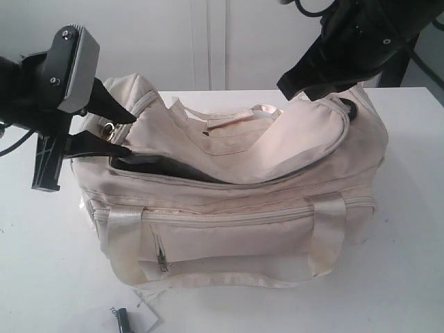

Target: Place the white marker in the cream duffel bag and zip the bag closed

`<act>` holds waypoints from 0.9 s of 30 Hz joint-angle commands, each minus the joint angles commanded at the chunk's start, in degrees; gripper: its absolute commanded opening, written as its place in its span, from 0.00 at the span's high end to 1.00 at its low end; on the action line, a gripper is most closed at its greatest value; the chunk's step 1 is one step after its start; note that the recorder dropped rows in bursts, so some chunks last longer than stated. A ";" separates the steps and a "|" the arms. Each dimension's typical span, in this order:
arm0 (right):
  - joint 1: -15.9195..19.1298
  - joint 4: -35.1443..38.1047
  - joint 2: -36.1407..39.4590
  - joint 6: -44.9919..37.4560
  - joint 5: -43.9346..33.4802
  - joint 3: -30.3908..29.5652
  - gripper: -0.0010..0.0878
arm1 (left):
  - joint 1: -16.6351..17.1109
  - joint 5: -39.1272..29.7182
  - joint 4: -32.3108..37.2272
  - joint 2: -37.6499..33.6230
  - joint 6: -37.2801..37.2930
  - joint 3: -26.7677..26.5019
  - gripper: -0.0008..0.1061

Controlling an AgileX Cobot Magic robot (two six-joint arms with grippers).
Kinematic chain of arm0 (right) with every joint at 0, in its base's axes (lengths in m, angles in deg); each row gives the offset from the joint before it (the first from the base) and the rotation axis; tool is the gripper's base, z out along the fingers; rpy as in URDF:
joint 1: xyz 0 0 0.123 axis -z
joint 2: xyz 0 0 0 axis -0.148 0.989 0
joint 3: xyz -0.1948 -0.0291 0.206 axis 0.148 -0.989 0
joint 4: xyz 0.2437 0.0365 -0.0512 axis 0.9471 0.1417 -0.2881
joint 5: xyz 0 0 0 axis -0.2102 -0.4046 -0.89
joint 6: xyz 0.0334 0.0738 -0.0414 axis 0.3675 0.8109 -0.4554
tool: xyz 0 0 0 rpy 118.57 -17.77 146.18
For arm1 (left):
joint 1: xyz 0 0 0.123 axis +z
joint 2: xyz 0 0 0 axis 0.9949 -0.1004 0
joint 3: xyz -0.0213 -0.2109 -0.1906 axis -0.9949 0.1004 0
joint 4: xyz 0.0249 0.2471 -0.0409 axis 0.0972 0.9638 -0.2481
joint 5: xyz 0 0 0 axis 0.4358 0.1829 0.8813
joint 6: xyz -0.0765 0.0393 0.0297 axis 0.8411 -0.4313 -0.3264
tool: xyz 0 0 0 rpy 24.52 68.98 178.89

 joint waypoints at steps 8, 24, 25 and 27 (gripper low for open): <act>0.00 0.00 0.00 0.00 0.00 0.00 0.99 | 0.00 -3.52 -0.13 -1.22 -1.81 0.00 0.52; 0.00 0.33 0.00 0.11 0.39 0.00 0.99 | -0.40 -2.86 -3.85 -2.70 -2.82 0.00 0.52; 0.00 0.44 0.00 0.11 0.49 0.00 0.99 | -0.40 -2.41 -3.85 -2.70 -2.82 0.00 0.52; 0.00 0.44 0.00 0.11 0.49 0.00 0.99 | -0.40 -1.87 -3.85 -2.70 -2.82 0.00 0.53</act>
